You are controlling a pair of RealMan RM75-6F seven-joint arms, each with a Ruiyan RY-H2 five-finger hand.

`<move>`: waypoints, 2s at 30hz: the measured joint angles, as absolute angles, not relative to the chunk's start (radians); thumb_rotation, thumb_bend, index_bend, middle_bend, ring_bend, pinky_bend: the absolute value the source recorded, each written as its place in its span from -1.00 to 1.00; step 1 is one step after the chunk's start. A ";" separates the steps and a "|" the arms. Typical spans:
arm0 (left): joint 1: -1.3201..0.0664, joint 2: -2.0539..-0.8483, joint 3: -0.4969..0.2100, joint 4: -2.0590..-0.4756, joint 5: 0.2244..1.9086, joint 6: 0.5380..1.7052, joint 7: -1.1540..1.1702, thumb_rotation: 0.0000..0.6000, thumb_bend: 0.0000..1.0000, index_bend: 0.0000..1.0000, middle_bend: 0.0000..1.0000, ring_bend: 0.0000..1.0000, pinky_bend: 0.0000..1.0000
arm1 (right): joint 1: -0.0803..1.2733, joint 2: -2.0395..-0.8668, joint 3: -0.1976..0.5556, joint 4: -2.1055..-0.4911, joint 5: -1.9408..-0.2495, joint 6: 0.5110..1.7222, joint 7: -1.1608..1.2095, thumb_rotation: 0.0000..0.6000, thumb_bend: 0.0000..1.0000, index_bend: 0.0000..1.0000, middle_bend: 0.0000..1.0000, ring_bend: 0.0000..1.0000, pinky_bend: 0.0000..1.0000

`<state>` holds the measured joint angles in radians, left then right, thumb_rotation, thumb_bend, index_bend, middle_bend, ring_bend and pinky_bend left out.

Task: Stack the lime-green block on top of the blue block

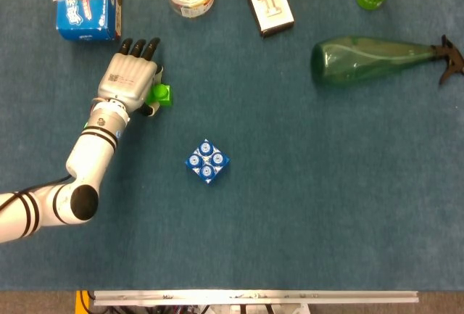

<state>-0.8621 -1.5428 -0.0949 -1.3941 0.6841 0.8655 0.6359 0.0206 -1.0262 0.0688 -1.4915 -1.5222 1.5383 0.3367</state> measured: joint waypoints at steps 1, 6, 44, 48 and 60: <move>-0.862 -1.543 -0.094 -1.395 0.686 0.867 0.633 1.00 -0.43 -0.03 -1.00 -1.00 -0.97 | 0.021 -1.026 0.069 -1.491 -1.522 1.538 0.337 1.00 0.05 -0.02 -0.26 -0.37 -0.03; -0.856 -1.531 -0.093 -1.422 0.705 0.880 0.619 1.00 -0.42 0.00 -1.00 -1.00 -0.97 | 0.019 -1.026 0.070 -1.490 -1.522 1.542 0.343 1.00 0.05 -0.02 -0.26 -0.37 -0.03; -0.640 -1.139 0.078 -1.894 1.501 1.048 0.236 1.00 -0.42 0.04 -1.00 -1.00 -0.97 | 0.018 -1.028 0.076 -1.495 -1.504 1.537 0.329 1.00 0.05 -0.02 -0.26 -0.37 -0.03; -0.621 -1.148 0.101 -1.859 1.599 1.073 0.216 1.00 -0.42 0.04 -1.00 -1.00 -0.97 | 0.016 -1.027 0.077 -1.493 -1.503 1.540 0.335 1.00 0.05 -0.02 -0.26 -0.37 -0.03; -0.586 -1.205 0.107 -1.790 1.697 1.119 0.305 1.00 -0.42 0.04 -1.00 -1.00 -0.97 | 0.008 -1.025 0.082 -1.487 -1.496 1.550 0.352 1.00 0.05 -0.02 -0.26 -0.37 -0.03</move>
